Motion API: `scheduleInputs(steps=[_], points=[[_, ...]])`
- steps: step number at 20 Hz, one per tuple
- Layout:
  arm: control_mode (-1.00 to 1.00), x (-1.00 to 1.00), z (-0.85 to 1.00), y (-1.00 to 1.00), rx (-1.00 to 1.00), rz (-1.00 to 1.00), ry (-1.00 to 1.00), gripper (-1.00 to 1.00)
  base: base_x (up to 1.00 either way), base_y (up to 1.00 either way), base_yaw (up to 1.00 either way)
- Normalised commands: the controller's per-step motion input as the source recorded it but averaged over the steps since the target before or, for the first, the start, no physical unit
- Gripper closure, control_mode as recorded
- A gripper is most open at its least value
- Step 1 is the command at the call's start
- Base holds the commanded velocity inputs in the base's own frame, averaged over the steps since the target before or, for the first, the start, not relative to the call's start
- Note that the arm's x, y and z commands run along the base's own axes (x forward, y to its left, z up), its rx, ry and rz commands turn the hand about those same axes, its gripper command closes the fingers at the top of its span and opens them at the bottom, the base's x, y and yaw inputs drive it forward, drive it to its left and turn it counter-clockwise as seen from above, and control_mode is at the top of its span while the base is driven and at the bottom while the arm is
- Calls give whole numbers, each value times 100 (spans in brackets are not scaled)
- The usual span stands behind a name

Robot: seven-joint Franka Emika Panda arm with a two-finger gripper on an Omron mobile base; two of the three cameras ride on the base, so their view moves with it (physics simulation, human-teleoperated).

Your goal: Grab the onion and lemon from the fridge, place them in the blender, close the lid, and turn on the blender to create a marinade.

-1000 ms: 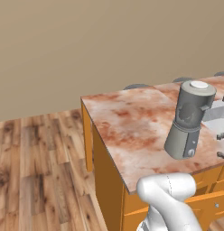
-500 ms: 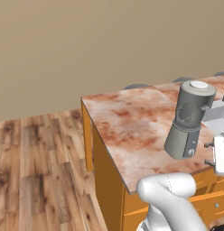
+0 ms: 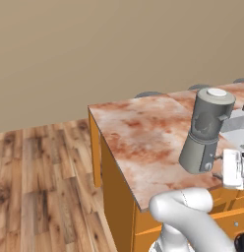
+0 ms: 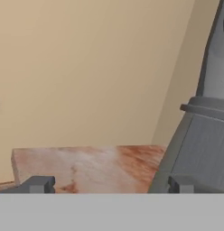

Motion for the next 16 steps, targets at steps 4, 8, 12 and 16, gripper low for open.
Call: scheduleInputs(steps=[4, 8, 12, 16], points=[[-100, 50, -28, -13, 0, 0, 0, -100, 0, 0, 0], [-100, 52, -42, -8, 0, 0, 0, -100, 0, 0, 0], [-100, 47, -43, -14, 0, 0, 0, -100, 0, 0, 0], [-100, 35, -20, -10, 0, 0, 0, -100, 0, 0, 0]])
